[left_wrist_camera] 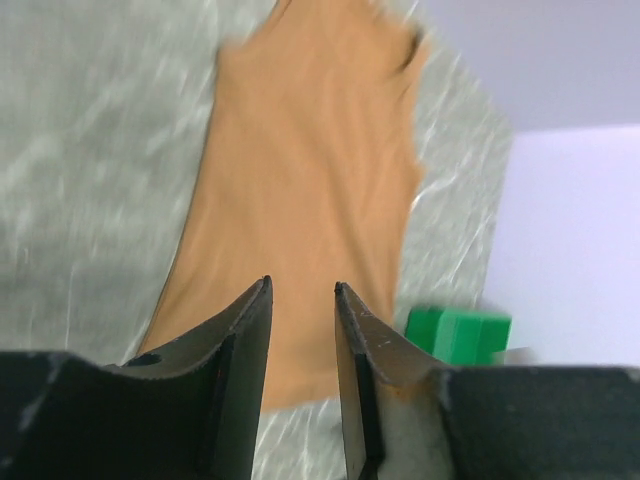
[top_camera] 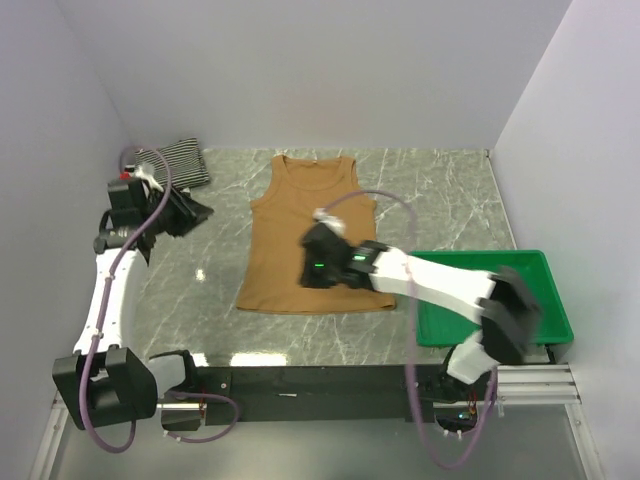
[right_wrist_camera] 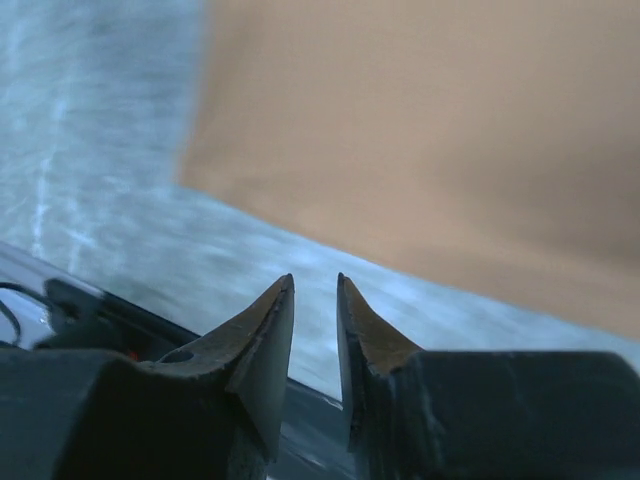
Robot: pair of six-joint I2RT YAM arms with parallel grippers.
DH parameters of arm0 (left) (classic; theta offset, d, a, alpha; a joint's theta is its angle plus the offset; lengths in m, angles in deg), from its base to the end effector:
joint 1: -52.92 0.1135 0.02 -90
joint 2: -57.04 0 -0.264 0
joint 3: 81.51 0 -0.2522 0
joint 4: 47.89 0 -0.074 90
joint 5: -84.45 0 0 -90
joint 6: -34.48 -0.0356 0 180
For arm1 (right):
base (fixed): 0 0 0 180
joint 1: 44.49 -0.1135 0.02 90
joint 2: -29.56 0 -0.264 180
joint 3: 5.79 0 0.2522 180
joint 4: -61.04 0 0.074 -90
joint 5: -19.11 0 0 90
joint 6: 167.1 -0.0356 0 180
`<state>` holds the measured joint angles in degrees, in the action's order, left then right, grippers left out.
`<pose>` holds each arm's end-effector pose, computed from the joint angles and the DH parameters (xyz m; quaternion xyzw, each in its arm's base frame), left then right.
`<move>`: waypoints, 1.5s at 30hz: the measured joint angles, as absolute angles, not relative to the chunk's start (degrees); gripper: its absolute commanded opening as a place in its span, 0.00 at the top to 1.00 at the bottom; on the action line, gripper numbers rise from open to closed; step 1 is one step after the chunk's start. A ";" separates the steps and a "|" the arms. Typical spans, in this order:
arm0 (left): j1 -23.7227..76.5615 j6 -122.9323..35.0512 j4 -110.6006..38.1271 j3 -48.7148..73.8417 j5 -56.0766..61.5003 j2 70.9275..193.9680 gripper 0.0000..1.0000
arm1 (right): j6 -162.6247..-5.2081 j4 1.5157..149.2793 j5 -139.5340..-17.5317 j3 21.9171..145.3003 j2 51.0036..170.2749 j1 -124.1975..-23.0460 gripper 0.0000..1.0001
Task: Fold and stack the tank tops
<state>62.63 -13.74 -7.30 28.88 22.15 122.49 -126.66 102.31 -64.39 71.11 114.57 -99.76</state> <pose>0.2460 0.0253 0.3093 -0.2793 0.8276 -0.3262 0.3615 0.1844 0.2590 0.2579 -0.0270 0.9361 0.2422 0.2535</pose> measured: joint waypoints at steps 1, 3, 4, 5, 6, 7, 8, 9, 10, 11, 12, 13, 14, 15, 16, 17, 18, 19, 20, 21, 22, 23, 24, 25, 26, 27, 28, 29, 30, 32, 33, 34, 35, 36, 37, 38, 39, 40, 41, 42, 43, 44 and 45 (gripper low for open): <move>62.72 -13.70 -7.15 26.08 21.43 122.89 0.63 | -126.97 102.02 -63.17 75.74 119.62 -102.08 0.71; 63.03 -13.81 -6.84 20.37 20.30 124.22 0.63 | -127.34 101.83 -61.44 85.75 129.32 -106.08 0.71; 63.18 -13.92 -6.95 17.62 19.86 124.92 0.62 | -127.45 101.87 -60.87 89.69 133.04 -107.41 0.72; 63.49 -14.00 -6.78 14.56 19.47 125.75 0.62 | -127.58 101.96 -59.89 94.47 137.28 -108.79 0.72; 63.88 -14.22 -6.95 11.63 19.12 126.51 0.62 | -127.65 102.35 -59.45 99.04 141.24 -110.10 0.72; 64.23 -14.31 -6.60 9.40 19.12 127.06 0.62 | -127.80 103.03 -58.90 103.17 144.78 -111.19 0.72; 64.58 -14.40 -6.52 7.22 19.09 127.54 0.62 | -127.89 103.73 -58.51 106.58 147.92 -112.13 0.72; 64.95 -14.42 -6.45 5.45 19.18 127.89 0.62 | -128.06 105.02 -58.03 109.90 150.68 -112.81 0.72; 65.26 -14.42 -6.54 4.07 19.33 128.11 0.62 | -128.21 105.89 -57.74 112.75 153.13 -113.31 0.72; 65.41 -14.40 -6.69 3.41 19.66 128.15 0.63 | -128.30 106.40 -57.40 114.34 154.81 -113.64 0.71; 65.50 -14.35 -6.80 3.06 20.08 128.15 0.63 | -128.41 107.12 -56.96 115.92 156.45 -113.88 0.71; 65.50 -14.31 -6.95 3.04 20.58 128.13 0.63 | -128.56 107.95 -56.72 116.88 157.67 -114.01 0.71; 65.50 -14.24 -6.87 3.04 21.04 128.13 0.63 | -128.74 109.46 -56.39 117.82 158.88 -114.05 0.71; 65.50 -14.13 -6.82 3.06 21.65 128.26 0.63 | -128.85 110.55 -56.08 118.73 159.71 -114.05 0.70; 65.50 -14.11 -6.84 3.11 22.07 128.44 0.63 | -128.98 111.62 -55.49 119.87 160.84 -114.05 0.69; 65.50 -14.09 -6.87 3.13 22.42 128.52 0.63 | -129.07 112.30 -55.08 120.53 161.39 -114.05 0.69; 65.50 -14.07 -6.87 3.26 22.81 128.55 0.63 | -129.18 113.11 -54.53 120.96 161.87 -114.08 0.68; 65.50 -14.05 -6.98 3.54 23.20 128.55 0.63 | -129.26 113.83 -54.09 121.18 162.09 -114.10 0.68; 65.50 -14.02 -7.02 3.89 23.44 128.52 0.63 | -129.35 114.31 -53.77 121.31 162.13 -114.12 0.67; 65.50 -14.02 -7.02 4.18 23.64 128.52 0.63 | -129.37 114.79 -53.53 121.47 162.13 -114.12 0.67; 65.50 -14.00 -7.11 4.53 23.75 128.52 0.63 | -129.37 115.12 -53.31 121.73 162.15 -114.12 0.67; 65.50 -13.96 -7.15 5.10 23.88 128.52 0.64 | -129.37 115.55 -53.15 122.30 162.31 -114.21 0.67; 65.50 -13.96 -7.17 5.40 24.03 128.52 0.64 | -129.37 115.90 -52.98 122.91 162.57 -114.23 0.67; 65.50 -13.94 -7.22 5.77 24.19 128.52 0.64 | -129.39 116.14 -52.91 123.81 163.01 -114.27 0.67; 65.50 -13.92 -7.19 6.10 24.32 128.55 0.64 | -129.39 116.17 -52.89 124.50 163.51 -114.27 0.67; 65.50 -13.89 -7.26 6.32 24.45 128.57 0.64 | -129.39 116.23 -52.87 125.10 164.01 -114.32 0.67; 65.50 -13.89 -7.35 6.56 24.60 128.57 0.64 | -129.39 116.28 -52.87 125.40 164.54 -114.38 0.66; 65.50 -13.89 -7.37 6.71 24.65 128.57 0.64 | -129.39 116.32 -52.87 125.49 165.00 -114.40 0.66; 65.50 -13.89 -7.37 6.78 24.67 128.57 0.64 | -129.39 116.58 -52.89 125.51 165.54 -114.45 0.66; 65.50 -13.89 -7.96 7.06 24.82 128.66 0.65 | -129.39 117.04 -52.89 125.55 166.44 -114.51 0.66; 65.50 -13.89 -8.22 7.26 24.86 128.70 0.65 | -129.39 117.48 -52.89 125.82 166.94 -114.56 0.66; 65.50 -13.89 -8.29 7.37 24.95 128.79 0.65 | -129.39 117.76 -52.89 125.99 167.49 -114.60 0.65; 65.50 -13.87 -8.51 7.59 25.06 128.87 0.65 | -129.39 117.91 -52.65 126.21 167.84 -114.67 0.65; 65.50 -13.85 -8.70 7.87 25.10 128.92 0.65 | -129.37 117.91 -52.65 126.41 167.84 -114.78 0.65; 65.50 -13.83 -9.27 8.38 25.19 128.92 0.65 | -129.37 117.96 -52.67 126.58 167.84 -114.86 0.65; 65.50 -13.78 -9.49 8.73 25.24 128.92 0.65 | -129.35 117.98 -52.70 126.60 167.88 -114.89 0.65; 65.50 -13.68 -9.69 9.10 25.30 128.98 0.65 | -129.35 118.05 -52.70 126.60 167.97 -114.99 0.65; 65.50 -13.63 -9.93 9.45 25.32 129.03 0.65 | -129.33 118.11 -52.65 126.78 168.21 -115.04 0.66; 65.50 -13.35 -9.95 9.73 25.32 129.14 0.65 | -129.29 118.11 -52.56 127.08 168.38 -115.13 0.66; 65.50 -13.13 -10.36 10.17 25.30 129.31 0.65 | -129.18 118.11 -52.52 127.22 168.49 -115.19 0.72; 65.50 -12.82 -10.98 10.76 25.21 129.38 0.64 | -129.09 118.13 -52.52 127.22 168.49 -115.23 0.75; 65.50 -12.65 -11.37 11.33 25.13 129.44 0.64 | -128.89 117.96 -52.52 127.06 168.49 -115.28 0.79; 65.50 -12.43 -11.85 12.05 24.97 129.62 0.64 | -128.80 117.59 -52.50 126.65 168.40 -115.34 0.88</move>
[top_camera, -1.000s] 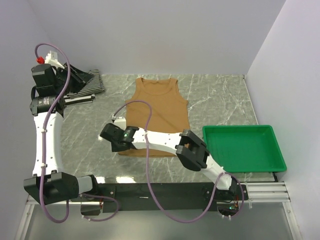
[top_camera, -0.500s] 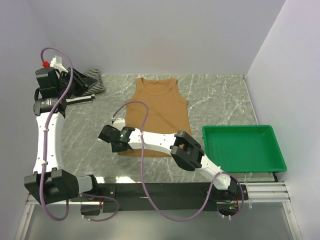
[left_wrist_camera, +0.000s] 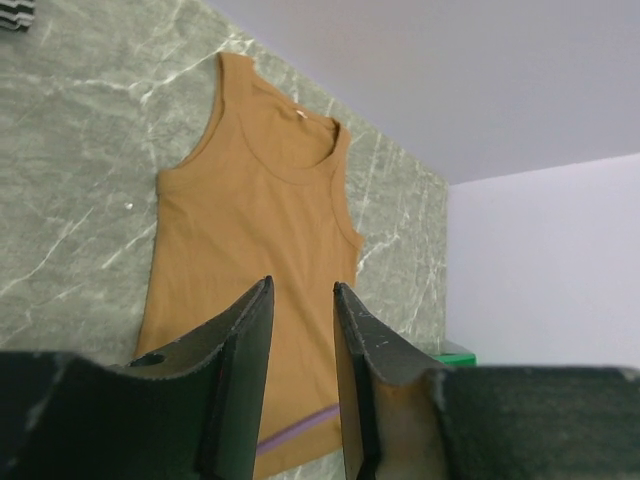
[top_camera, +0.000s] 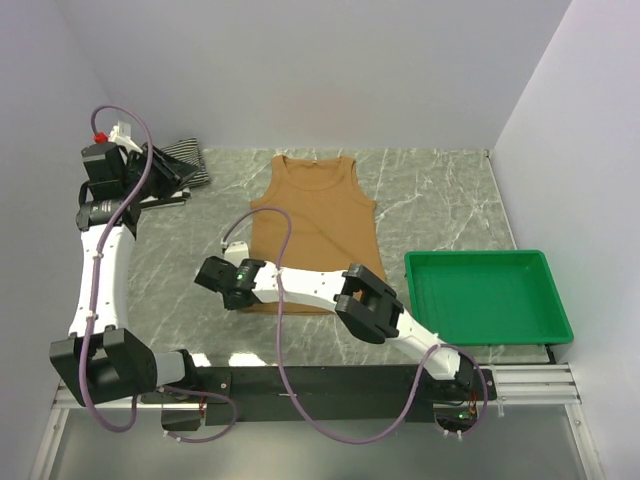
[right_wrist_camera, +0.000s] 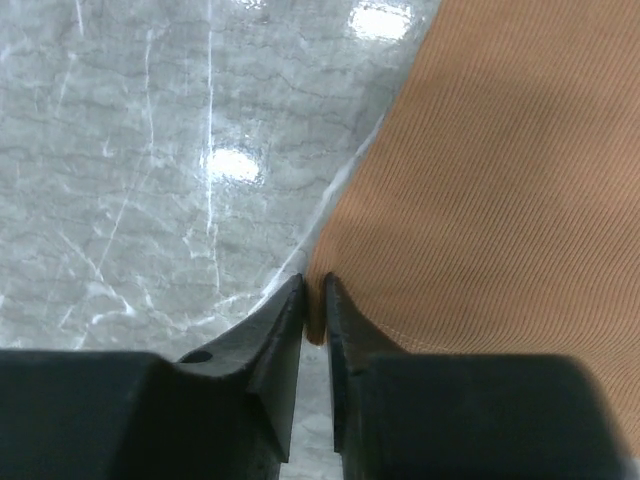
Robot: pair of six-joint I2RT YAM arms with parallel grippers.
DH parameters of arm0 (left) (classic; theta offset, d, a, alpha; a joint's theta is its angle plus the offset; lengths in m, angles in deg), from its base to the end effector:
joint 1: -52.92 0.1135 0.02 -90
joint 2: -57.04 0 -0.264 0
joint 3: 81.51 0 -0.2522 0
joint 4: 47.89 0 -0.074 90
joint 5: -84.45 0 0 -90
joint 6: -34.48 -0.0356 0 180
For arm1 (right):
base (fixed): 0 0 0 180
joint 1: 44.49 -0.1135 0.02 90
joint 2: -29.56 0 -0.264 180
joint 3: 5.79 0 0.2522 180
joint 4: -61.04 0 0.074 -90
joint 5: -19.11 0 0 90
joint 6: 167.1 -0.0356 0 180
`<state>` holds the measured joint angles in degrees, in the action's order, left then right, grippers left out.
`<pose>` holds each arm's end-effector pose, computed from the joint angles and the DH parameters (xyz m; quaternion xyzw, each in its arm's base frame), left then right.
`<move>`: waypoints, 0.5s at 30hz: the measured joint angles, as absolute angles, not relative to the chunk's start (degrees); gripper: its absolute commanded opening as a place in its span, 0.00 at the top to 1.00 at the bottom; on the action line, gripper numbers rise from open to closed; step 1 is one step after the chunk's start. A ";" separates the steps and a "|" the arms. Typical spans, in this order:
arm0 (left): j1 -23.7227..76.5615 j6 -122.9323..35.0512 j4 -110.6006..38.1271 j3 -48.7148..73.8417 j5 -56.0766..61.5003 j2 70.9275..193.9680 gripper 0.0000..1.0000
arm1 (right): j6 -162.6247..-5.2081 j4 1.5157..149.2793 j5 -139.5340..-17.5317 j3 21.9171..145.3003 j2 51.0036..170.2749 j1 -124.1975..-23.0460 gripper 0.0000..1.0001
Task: Fold and stack the tank tops
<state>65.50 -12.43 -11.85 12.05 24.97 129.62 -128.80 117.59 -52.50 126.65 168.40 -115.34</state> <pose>0.2799 0.0439 0.3863 -0.2440 0.7766 -0.3524 0.4618 0.1807 0.4860 0.1632 -0.1228 0.9526 0.1278 0.2472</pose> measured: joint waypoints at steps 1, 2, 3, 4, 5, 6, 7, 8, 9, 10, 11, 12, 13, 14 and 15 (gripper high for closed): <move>65.50 -12.19 -12.53 12.90 24.65 129.77 0.64 | -128.56 116.87 -52.48 125.88 168.05 -115.39 0.91; 65.50 -11.82 -13.05 13.82 24.36 130.03 0.63 | -128.63 115.23 -52.65 123.96 167.16 -115.41 0.93; 65.50 -11.49 -13.66 14.80 23.68 130.30 0.63 | -128.43 113.63 -53.13 121.66 165.89 -115.45 0.97; 65.50 -11.21 -14.14 15.70 23.20 130.60 0.62 | -128.19 112.08 -53.72 119.19 164.47 -115.52 0.99; 65.50 -10.96 -14.65 16.72 22.53 131.02 0.62 | -128.02 110.66 -54.40 116.90 163.20 -115.61 1.00; 65.50 -10.72 -15.13 17.62 21.83 131.50 0.62 | -127.60 109.67 -55.17 114.43 161.72 -115.80 1.00; 65.50 -10.62 -15.76 18.60 21.24 132.02 0.62 | -127.12 108.74 -56.04 112.44 160.38 -116.07 1.00; 65.50 -10.51 -16.18 19.48 20.45 132.68 0.62 | -126.64 107.97 -57.13 110.98 159.49 -116.39 1.00; 65.50 -10.40 -16.48 20.20 19.66 133.53 0.62 | -126.18 107.23 -58.18 109.90 158.66 -116.79 1.00; 65.50 -10.35 -16.75 20.59 19.23 134.12 0.62 | -125.66 106.31 -59.27 109.10 157.91 -117.27 1.00; 65.50 -10.37 -17.12 20.99 18.48 135.19 0.63 | -125.33 105.50 -60.41 108.46 157.19 -117.70 1.00; 65.50 -10.42 -17.45 21.23 17.94 136.33 0.63 | -125.09 104.76 -61.24 107.96 156.45 -118.03 1.00; 65.50 -10.46 -17.71 21.42 17.43 137.33 0.63 | -124.89 104.04 -62.20 107.28 155.44 -118.36 1.00; 65.50 -10.55 -18.01 21.62 17.02 138.62 0.64 | -124.76 102.99 -63.10 106.28 154.07 -118.60 1.00; 65.50 -10.66 -18.39 21.88 16.84 139.80 0.64 | -124.76 102.00 -63.86 105.14 152.45 -118.82 1.00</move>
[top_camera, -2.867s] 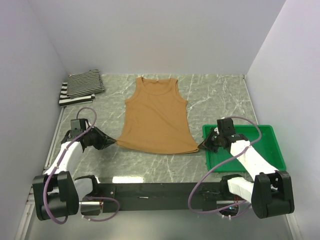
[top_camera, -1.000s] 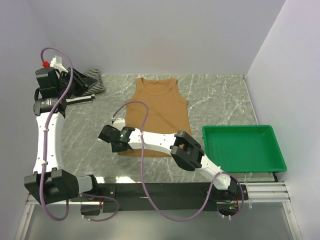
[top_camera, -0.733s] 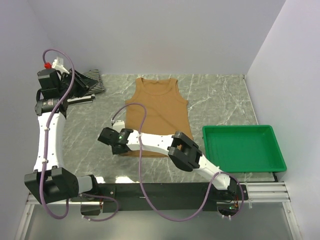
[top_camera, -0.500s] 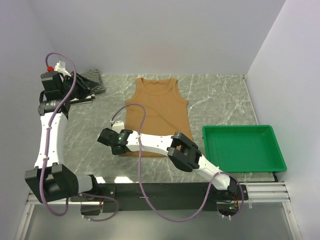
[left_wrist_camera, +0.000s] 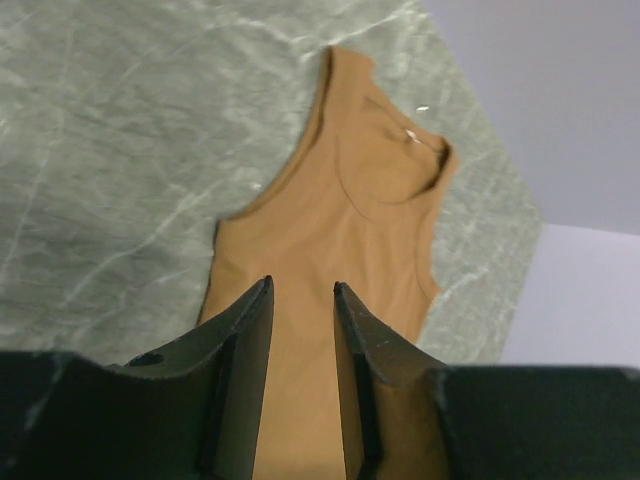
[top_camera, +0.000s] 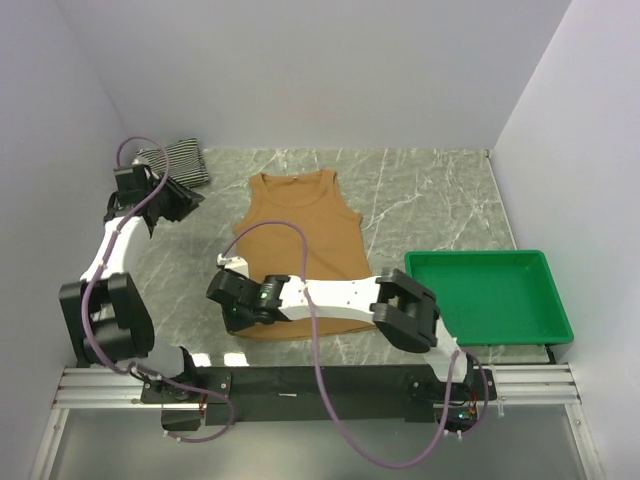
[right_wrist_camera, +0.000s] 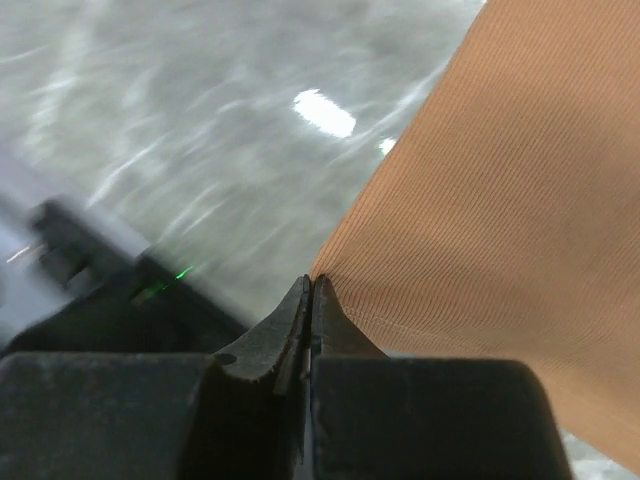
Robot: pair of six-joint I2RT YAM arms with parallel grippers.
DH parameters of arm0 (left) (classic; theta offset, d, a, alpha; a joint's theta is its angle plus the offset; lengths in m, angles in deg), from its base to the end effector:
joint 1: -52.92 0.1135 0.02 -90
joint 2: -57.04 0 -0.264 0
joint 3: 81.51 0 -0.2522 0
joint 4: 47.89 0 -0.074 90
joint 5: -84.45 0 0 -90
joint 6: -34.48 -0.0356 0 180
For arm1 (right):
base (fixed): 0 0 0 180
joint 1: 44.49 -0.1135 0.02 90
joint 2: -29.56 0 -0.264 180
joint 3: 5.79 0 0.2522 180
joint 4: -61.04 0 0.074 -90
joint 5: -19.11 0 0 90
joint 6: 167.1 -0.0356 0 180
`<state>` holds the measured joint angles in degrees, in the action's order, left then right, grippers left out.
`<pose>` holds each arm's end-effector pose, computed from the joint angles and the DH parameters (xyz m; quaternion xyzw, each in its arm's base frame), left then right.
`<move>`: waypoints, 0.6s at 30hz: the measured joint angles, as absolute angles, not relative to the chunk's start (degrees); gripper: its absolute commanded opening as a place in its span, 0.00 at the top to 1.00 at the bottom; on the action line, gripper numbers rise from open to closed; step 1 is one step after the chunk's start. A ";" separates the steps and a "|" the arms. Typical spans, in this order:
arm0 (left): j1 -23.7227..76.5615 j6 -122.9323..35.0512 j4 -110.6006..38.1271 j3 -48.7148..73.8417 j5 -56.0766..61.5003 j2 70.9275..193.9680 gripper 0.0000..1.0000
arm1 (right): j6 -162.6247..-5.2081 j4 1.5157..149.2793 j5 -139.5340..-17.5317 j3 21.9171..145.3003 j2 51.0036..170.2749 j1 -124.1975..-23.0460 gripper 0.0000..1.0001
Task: Fold and stack the tank tops
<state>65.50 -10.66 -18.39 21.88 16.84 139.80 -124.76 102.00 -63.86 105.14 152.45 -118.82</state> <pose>0.3195 0.0574 0.2861 -0.3416 0.8079 -0.2905 0.3823 0.1328 0.4571 0.1957 -0.1993 0.9253 0.2494 0.2047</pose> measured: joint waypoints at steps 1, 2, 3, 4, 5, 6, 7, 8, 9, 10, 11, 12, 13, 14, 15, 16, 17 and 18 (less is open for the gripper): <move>65.50 -10.83 -19.04 22.34 16.67 141.16 0.64 | -124.80 100.74 -64.70 103.63 150.74 -118.99 1.00; 65.45 -10.90 -19.65 22.89 16.47 142.60 0.64 | -124.96 100.01 -65.15 102.49 149.39 -119.10 1.00; 65.37 -10.92 -20.09 23.46 16.30 144.04 0.64 | -125.24 99.16 -65.79 101.12 147.73 -119.13 1.00; 65.15 -11.05 -20.29 24.09 15.88 145.68 0.63 | -125.48 98.33 -66.20 99.81 146.33 -119.13 1.00; 64.84 -11.14 -20.33 24.57 15.33 147.04 0.63 | -125.70 97.41 -66.53 98.50 145.00 -119.13 1.00; 64.49 -11.21 -20.26 24.88 14.92 148.35 0.63 | -125.92 96.67 -66.99 97.29 143.90 -119.13 1.00; 63.95 -11.27 -20.26 25.12 14.42 150.08 0.62 | -126.16 95.93 -67.38 96.20 143.18 -119.13 1.00; 63.44 -11.34 -20.29 25.25 14.02 151.58 0.61 | -126.38 95.36 -67.54 95.41 142.83 -119.13 1.00; 62.98 -11.34 -20.24 25.25 13.74 152.76 0.60 | -126.77 94.92 -67.67 94.67 142.72 -119.10 1.00; 62.44 -11.34 -20.31 25.25 13.37 154.01 0.60 | -127.03 94.42 -67.80 93.86 142.72 -119.08 1.00; 61.98 -11.36 -20.44 25.25 13.08 155.06 0.60 | -127.25 94.03 -67.95 92.88 142.72 -119.08 1.00; 61.45 -11.36 -20.72 25.25 12.89 156.13 0.59 | -127.58 93.83 -68.04 91.92 142.72 -119.08 1.00; 60.95 -11.36 -21.03 25.23 12.67 157.05 0.59 | -127.86 93.70 -68.19 91.04 142.72 -119.08 1.00; 60.30 -11.36 -21.42 25.23 12.52 158.25 0.59 | -128.17 93.68 -68.35 90.34 142.72 -119.08 1.00; 59.92 -11.36 -21.69 25.21 12.54 158.97 0.59 | -128.32 93.70 -68.41 89.93 142.72 -119.08 1.00; 59.47 -11.36 -22.01 25.14 12.54 159.85 0.59 | -128.54 93.68 -68.41 89.60 142.72 -119.08 1.00; 59.03 -11.34 -22.41 25.14 12.54 160.70 0.59 | -128.70 93.54 -68.41 89.36 142.72 -119.08 1.00; 58.68 -11.36 -22.58 25.12 12.56 161.24 0.59 | -128.80 93.48 -68.41 89.25 142.72 -119.08 1.00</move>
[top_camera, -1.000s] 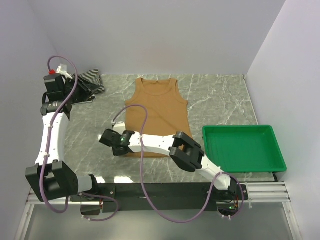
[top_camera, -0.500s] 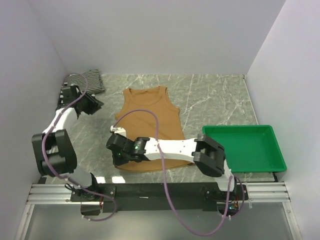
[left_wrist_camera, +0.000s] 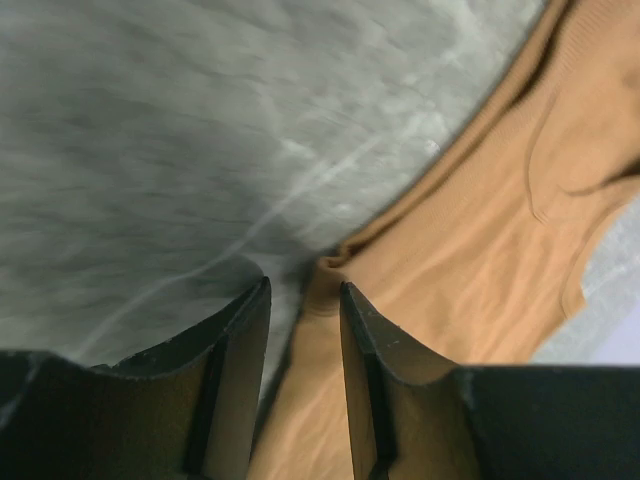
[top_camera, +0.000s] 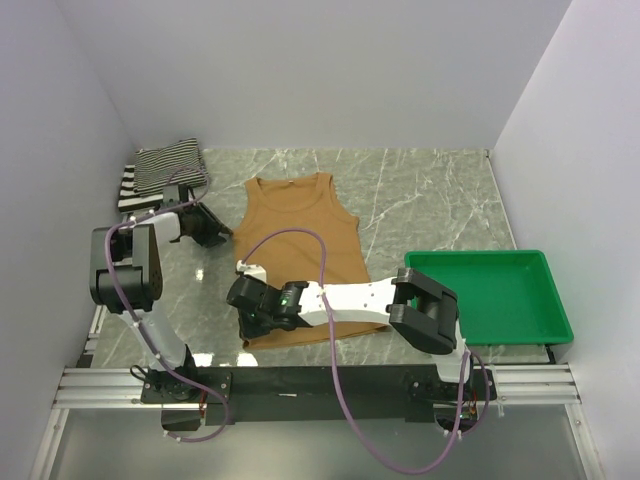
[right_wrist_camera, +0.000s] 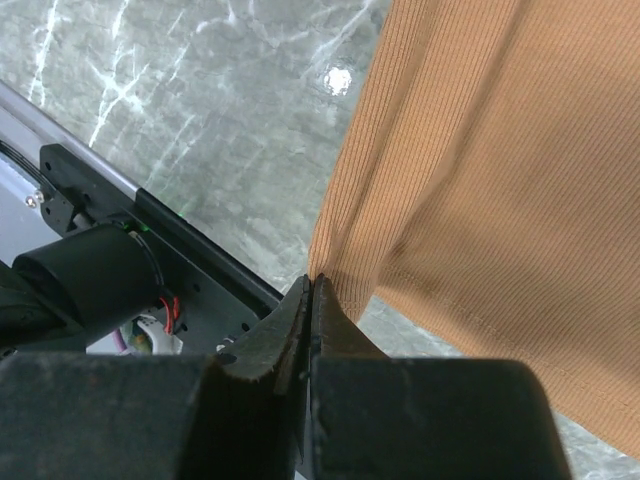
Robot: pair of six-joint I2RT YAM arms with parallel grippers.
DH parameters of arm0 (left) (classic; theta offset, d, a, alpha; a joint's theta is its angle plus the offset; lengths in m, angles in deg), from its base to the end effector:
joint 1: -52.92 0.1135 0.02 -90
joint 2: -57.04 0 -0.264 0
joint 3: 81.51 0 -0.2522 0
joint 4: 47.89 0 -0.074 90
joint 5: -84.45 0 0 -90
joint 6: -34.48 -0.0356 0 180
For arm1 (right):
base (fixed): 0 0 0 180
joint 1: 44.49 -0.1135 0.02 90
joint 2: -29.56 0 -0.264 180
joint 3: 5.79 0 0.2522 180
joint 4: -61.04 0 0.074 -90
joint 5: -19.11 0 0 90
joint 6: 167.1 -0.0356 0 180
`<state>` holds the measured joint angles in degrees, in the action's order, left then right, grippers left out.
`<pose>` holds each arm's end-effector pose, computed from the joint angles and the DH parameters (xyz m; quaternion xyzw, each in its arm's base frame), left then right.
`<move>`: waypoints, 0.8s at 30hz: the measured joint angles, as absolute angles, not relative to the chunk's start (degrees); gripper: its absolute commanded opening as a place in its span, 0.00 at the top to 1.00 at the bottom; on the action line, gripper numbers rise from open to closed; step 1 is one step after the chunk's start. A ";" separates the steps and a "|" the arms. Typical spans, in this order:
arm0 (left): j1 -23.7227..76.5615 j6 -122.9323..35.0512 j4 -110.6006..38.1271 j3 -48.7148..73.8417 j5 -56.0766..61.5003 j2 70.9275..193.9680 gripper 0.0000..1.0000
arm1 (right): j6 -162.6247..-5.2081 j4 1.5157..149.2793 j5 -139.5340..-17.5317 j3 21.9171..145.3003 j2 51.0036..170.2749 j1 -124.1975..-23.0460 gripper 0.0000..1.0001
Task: Fold and stack the tank tops
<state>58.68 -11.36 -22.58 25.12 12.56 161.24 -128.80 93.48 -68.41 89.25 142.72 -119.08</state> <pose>0.3607 0.0253 0.1506 -0.3571 0.8758 -0.2368 0.2221 0.1166 0.4171 0.1932 -0.1796 0.9239 0.2918 0.1706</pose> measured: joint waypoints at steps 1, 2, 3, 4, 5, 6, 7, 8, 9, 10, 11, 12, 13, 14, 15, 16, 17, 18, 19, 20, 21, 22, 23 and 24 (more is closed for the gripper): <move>58.39 -11.27 -22.93 25.07 12.82 161.79 0.59 | -128.94 93.35 -68.41 89.18 142.72 -119.08 1.00; 58.15 -11.29 -23.30 24.94 12.97 161.92 0.59 | -129.04 93.15 -68.39 89.05 142.72 -119.08 1.00; 57.96 -11.31 -23.76 24.92 12.84 161.92 0.59 | -129.18 93.02 -68.39 88.99 142.72 -119.08 1.00; 57.78 -11.31 -24.02 24.92 12.78 161.92 0.59 | -129.31 92.91 -68.41 88.92 142.72 -119.08 1.00; 57.65 -11.31 -24.13 24.92 12.73 161.94 0.59 | -129.37 92.87 -68.41 88.83 142.72 -119.08 1.00; 57.52 -11.31 -24.20 24.92 12.69 162.01 0.59 | -129.53 92.82 -68.41 88.79 142.72 -119.08 1.00; 57.41 -11.31 -24.37 24.92 12.67 162.12 0.61 | -129.63 92.69 -68.41 88.75 142.72 -119.08 1.00; 57.30 -11.31 -24.53 24.92 12.65 162.23 0.63 | -129.77 92.63 -68.41 88.64 142.72 -119.08 1.00; 57.21 -11.31 -24.70 24.90 12.60 162.36 0.64 | -129.81 92.60 -68.41 88.59 142.72 -119.08 1.00; 57.15 -11.31 -24.83 24.83 12.60 162.56 0.67 | -129.83 92.63 -68.41 88.57 142.72 -119.08 1.00; 57.13 -11.29 -24.88 24.68 12.60 162.75 0.69 | -129.85 92.63 -68.39 88.57 142.72 -119.08 1.00; 57.06 -11.36 -24.92 24.55 12.58 162.91 0.72 | -129.96 92.60 -68.37 88.57 142.72 -119.08 1.00; 57.04 -11.36 -24.92 24.48 12.54 163.02 0.77 | -129.98 92.60 -68.37 88.57 142.72 -119.08 1.00; 56.97 -11.38 -24.90 24.48 12.49 163.12 0.80 | -130.01 92.65 -68.35 88.57 142.72 -119.08 1.00; 56.95 -11.36 -24.85 24.48 12.45 163.19 0.83 | -130.01 92.74 -68.35 88.57 142.72 -119.06 1.00; 56.95 -11.38 -24.85 24.44 12.45 163.39 0.91 | -130.01 92.82 -68.32 88.59 142.72 -118.95 1.00; 56.93 -11.38 -24.75 24.31 12.43 163.52 0.94 | -130.01 92.93 -68.32 88.64 142.72 -118.95 1.00; 56.91 -11.49 -24.59 24.00 12.34 163.67 0.97 | -130.01 93.26 -68.30 88.81 142.74 -118.88 1.00; 56.89 -11.51 -24.57 23.72 12.23 163.74 0.99 | -130.01 93.70 -68.30 89.27 142.88 -118.86 1.00; 56.84 -11.51 -24.40 23.35 12.01 163.80 0.99 | -130.03 93.92 -68.32 89.86 143.07 -118.86 1.00; 56.84 -11.53 -23.98 22.89 11.82 163.82 0.99 | -130.03 94.22 -68.37 90.67 143.40 -118.86 1.00; 56.84 -11.55 -23.39 22.19 11.36 163.82 0.99 | -130.03 94.48 -68.45 91.68 143.82 -118.86 1.00; 56.84 -11.58 -22.63 21.29 10.92 163.82 0.99 | -130.03 94.64 -68.61 92.79 144.25 -118.86 1.00; 56.84 -11.60 -21.93 20.40 10.37 163.82 0.99 | -130.03 94.81 -68.87 93.93 144.76 -118.86 1.00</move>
